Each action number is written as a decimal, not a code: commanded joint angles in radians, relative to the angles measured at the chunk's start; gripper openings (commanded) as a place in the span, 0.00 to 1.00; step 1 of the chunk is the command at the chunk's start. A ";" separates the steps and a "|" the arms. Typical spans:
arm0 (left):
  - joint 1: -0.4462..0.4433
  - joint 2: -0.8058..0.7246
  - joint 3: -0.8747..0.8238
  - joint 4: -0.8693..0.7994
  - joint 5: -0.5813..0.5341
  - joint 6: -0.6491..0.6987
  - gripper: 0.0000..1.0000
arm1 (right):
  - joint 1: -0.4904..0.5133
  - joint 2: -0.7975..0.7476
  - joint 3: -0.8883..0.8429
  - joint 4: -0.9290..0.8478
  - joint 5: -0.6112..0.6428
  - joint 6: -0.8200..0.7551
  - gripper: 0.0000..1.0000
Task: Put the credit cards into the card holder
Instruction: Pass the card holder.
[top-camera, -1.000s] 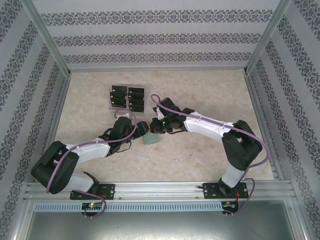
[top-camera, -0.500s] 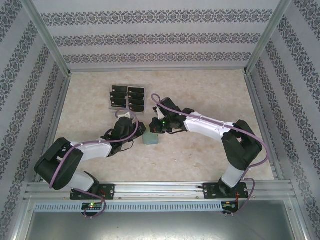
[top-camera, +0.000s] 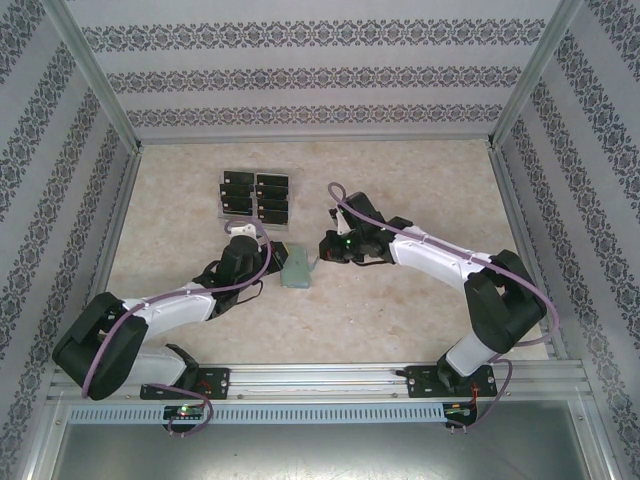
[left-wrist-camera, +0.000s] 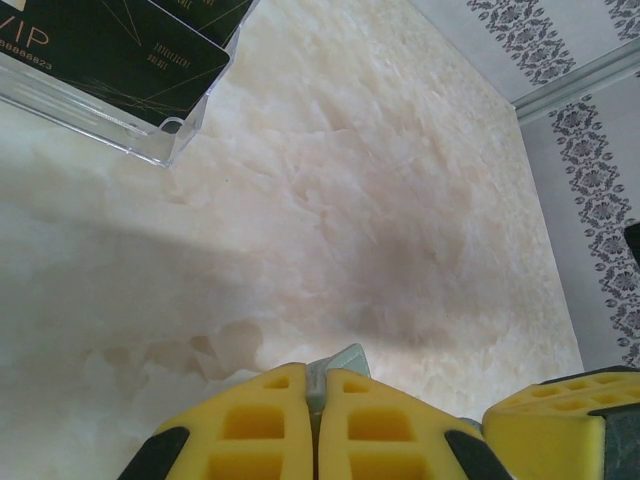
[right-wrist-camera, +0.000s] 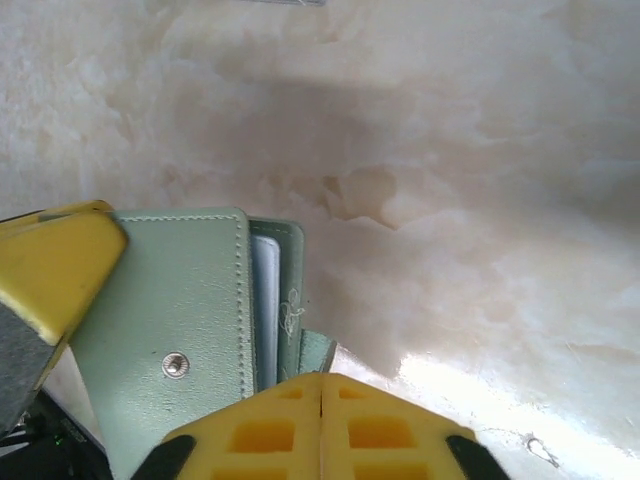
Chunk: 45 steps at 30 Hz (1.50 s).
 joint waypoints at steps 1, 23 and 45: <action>-0.004 -0.017 0.005 -0.023 -0.003 0.047 0.00 | 0.003 -0.048 -0.044 0.046 -0.005 0.015 0.47; -0.005 -0.075 0.032 -0.057 0.010 0.059 0.00 | 0.051 -0.013 -0.161 0.220 0.033 0.134 0.58; -0.005 -0.072 0.040 -0.037 0.016 0.040 0.00 | 0.034 0.117 -0.198 0.485 -0.157 0.214 0.10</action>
